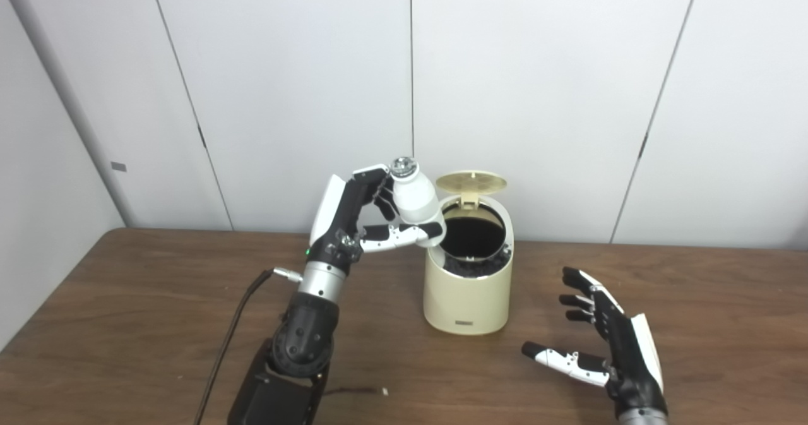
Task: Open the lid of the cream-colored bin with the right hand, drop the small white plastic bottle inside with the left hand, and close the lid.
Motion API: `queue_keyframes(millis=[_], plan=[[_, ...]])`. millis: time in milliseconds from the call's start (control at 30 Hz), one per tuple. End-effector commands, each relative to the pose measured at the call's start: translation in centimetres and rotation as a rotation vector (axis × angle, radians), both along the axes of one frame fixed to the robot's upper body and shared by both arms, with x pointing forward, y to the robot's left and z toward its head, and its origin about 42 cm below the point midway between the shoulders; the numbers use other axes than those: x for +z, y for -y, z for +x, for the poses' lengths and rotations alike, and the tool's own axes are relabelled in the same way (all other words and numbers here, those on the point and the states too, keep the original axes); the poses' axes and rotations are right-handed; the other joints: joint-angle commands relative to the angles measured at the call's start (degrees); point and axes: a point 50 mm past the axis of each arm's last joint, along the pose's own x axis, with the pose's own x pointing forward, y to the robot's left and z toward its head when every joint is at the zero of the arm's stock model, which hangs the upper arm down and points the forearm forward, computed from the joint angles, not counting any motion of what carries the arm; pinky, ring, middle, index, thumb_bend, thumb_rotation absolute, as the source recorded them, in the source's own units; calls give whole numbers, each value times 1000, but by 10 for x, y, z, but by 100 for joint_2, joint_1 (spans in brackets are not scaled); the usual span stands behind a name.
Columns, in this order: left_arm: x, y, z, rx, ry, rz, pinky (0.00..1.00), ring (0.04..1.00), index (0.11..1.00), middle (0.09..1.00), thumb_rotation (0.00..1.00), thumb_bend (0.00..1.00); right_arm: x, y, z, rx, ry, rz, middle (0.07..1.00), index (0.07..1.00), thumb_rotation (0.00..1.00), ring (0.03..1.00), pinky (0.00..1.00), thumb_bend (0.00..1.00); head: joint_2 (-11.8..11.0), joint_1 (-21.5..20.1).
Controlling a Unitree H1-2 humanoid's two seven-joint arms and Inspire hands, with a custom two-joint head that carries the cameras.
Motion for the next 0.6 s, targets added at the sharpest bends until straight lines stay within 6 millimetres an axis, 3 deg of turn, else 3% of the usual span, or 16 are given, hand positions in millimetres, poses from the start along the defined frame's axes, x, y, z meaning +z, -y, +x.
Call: queue_keyframes(millis=[0,567], plan=[[28,12,6,-35,105,-18,346,426,498,477,0,505,25,-7,7,20,119,17,830,822,181,753,672,772,12,-5],[20,33,22,-74,124,-38,345,420,507,461,0,504,27,-10,3,22,122,18,829,821,206,745,675,776,47,-118]])
